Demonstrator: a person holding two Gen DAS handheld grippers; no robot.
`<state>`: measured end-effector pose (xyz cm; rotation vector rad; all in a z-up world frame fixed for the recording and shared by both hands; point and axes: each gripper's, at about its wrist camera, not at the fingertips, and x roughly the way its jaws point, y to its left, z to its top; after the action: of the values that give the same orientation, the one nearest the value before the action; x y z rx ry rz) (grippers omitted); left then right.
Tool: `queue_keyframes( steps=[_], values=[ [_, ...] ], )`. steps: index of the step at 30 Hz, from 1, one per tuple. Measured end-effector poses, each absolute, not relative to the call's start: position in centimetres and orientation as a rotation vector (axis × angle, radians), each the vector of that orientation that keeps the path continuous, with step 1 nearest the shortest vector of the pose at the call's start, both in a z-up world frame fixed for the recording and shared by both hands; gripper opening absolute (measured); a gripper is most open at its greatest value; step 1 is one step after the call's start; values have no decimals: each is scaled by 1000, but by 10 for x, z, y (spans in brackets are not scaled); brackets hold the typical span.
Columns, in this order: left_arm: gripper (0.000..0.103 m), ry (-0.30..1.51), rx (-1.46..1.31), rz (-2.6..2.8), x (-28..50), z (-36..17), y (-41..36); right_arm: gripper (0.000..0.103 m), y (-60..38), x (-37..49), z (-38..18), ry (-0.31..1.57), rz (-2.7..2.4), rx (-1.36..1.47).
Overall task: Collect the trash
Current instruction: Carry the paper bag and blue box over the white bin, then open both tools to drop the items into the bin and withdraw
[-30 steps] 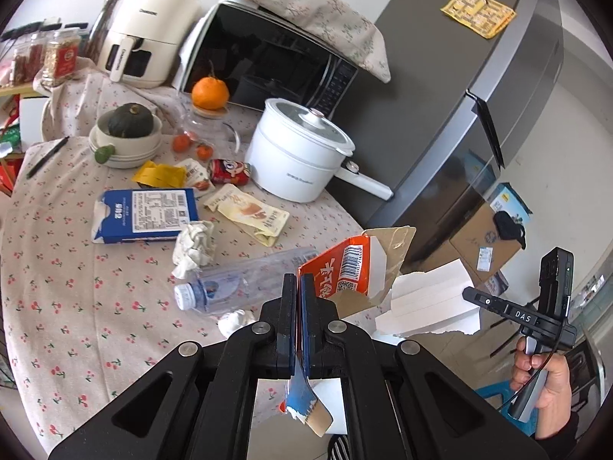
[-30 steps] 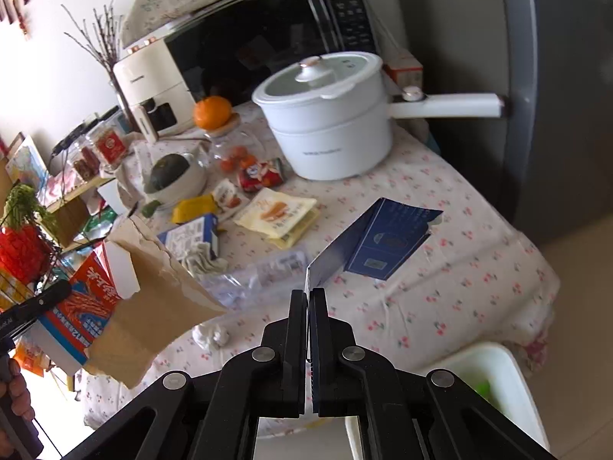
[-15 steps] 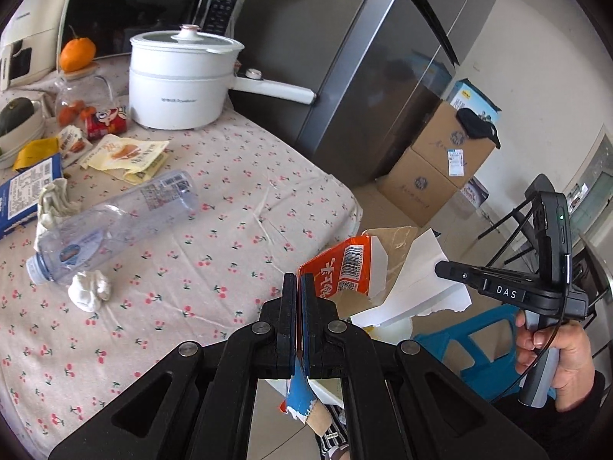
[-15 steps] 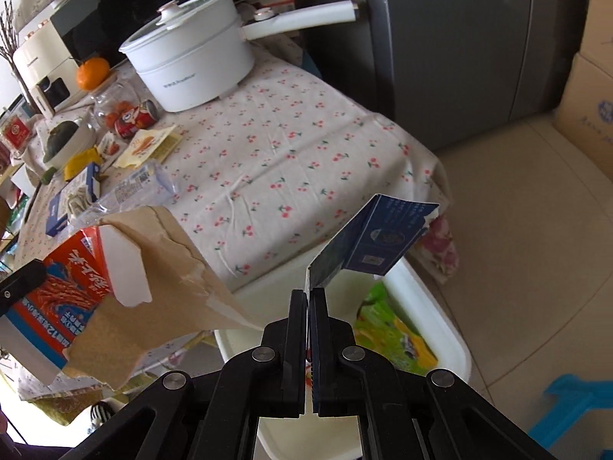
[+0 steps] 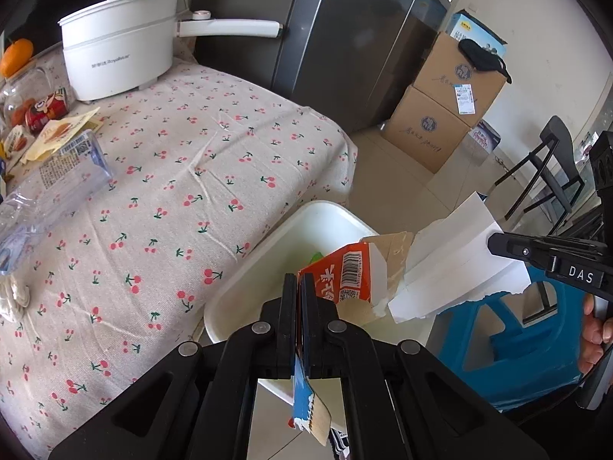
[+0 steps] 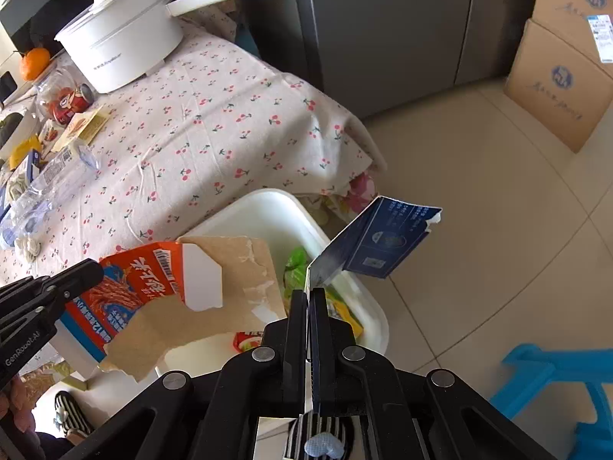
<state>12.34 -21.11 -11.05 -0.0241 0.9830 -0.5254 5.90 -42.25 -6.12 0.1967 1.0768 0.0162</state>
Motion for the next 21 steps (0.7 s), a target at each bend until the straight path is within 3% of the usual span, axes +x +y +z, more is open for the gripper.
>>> queue_keyframes(
  steps=[7, 10, 12, 21],
  values=[
    [4, 1001, -52, -562, 137, -123, -214, 1, -423, 61, -62, 1080, 12, 204],
    [25, 998, -33, -546, 136, -119, -210, 1, -417, 63, -63, 1084, 12, 192],
    [60, 988, -27, -535, 134, -114, -205, 1, -414, 64, -63, 1083, 8, 176],
    [77, 991, -33, -463, 126, -90, -161, 2, -391, 75, -67, 1103, 42, 140]
  ],
)
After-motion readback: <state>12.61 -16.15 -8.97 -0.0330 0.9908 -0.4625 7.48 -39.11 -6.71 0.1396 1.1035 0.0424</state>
